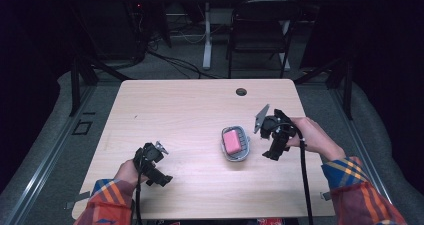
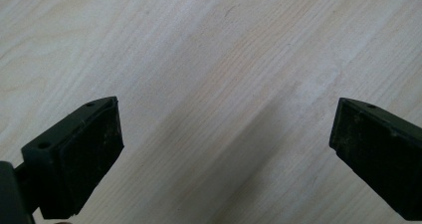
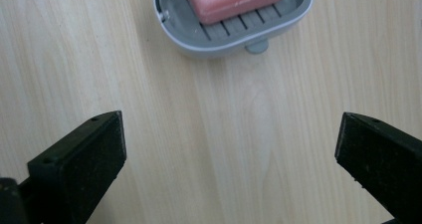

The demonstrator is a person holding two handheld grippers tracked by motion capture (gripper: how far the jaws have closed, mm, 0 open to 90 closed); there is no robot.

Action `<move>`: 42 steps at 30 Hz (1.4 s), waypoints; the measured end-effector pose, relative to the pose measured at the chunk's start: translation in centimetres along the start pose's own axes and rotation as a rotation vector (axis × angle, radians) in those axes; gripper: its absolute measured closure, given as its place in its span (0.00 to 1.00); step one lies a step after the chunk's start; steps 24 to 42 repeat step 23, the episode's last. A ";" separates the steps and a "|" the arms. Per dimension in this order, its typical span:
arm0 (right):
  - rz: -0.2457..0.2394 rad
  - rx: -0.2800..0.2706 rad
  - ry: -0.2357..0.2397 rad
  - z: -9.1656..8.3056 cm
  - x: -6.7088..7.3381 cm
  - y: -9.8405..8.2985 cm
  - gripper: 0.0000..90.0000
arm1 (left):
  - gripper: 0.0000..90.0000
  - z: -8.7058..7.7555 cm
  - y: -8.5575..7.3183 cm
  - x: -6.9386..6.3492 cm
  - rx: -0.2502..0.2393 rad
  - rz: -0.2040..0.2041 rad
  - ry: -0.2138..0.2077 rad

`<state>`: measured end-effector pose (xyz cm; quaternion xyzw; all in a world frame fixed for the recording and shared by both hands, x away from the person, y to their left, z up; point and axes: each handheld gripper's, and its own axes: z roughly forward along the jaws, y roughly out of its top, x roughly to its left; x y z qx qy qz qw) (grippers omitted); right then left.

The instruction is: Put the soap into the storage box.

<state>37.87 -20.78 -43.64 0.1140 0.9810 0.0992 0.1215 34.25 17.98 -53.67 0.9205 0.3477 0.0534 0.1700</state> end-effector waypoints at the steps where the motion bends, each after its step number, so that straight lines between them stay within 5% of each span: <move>1: 0.001 -0.002 -0.002 0.1 0.2 -0.4 0.00 | 0.00 0.0 0.0 0.0 0.000 0.001 -0.001; 14: 0.129 -0.052 0.016 2.9 4.5 -5.5 0.00 | 0.00 0.1 0.1 -0.1 0.006 0.003 0.000; 19: 0.107 -0.002 0.031 4.0 5.5 -5.8 0.00 | 0.00 0.1 0.0 -0.1 0.005 0.001 -0.002; 42: 0.104 0.029 0.048 5.0 5.8 -5.9 0.02 | 0.00 0.1 0.1 -0.1 0.005 0.005 -0.004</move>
